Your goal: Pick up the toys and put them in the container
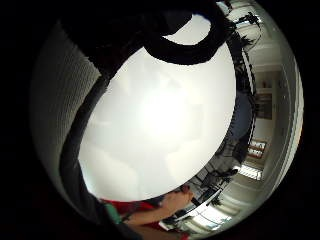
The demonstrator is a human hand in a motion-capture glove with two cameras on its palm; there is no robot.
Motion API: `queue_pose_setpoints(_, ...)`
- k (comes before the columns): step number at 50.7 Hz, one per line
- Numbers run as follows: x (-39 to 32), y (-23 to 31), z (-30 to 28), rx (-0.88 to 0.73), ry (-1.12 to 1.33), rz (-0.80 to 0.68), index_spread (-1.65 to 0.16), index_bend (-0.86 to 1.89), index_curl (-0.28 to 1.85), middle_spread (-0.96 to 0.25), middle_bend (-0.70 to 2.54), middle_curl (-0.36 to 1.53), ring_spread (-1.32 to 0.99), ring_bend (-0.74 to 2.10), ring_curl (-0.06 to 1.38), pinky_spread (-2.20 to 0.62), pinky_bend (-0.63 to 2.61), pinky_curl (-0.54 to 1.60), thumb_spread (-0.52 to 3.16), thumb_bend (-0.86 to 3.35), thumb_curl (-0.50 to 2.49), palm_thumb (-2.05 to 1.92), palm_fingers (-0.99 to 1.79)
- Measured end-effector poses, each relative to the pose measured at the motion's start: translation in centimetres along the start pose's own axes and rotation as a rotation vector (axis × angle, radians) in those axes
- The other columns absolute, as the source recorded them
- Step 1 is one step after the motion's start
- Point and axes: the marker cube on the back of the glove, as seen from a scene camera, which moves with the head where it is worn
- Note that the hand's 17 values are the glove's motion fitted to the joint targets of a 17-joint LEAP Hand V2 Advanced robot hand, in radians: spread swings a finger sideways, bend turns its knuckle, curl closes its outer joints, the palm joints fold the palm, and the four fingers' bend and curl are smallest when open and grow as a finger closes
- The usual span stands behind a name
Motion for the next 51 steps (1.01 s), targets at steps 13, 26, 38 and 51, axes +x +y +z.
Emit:
queue_pose_setpoints(13,-0.2,0.2,-0.1,0.028,0.013,-0.007,-0.45,0.19,0.43,-0.13,0.14,0.2,-0.07,0.19,0.29,0.11,0.84,0.34,1.14,-0.03,0.34,-0.01,-0.09)
queue_pose_setpoints(26,-0.5,0.6,-0.2,0.019,-0.003,-0.003,-0.45,0.18,0.41,-0.13,0.14,0.21,-0.07,0.18,0.29,0.11,0.84,0.34,1.13,-0.03,0.34,-0.01,-0.09)
queue_pose_setpoints(38,-0.2,0.8,0.4,0.014,-0.011,0.005,-0.45,0.18,0.4,-0.13,0.14,0.21,-0.07,0.18,0.29,0.11,0.83,0.34,1.13,-0.03,0.34,-0.01,-0.09)
queue_pose_setpoints(51,-0.6,0.7,-0.1,0.048,0.014,-0.02,-0.44,0.17,0.39,-0.13,0.15,0.22,-0.07,0.19,0.29,0.11,0.84,0.34,1.13,-0.03,0.33,-0.01,-0.09)
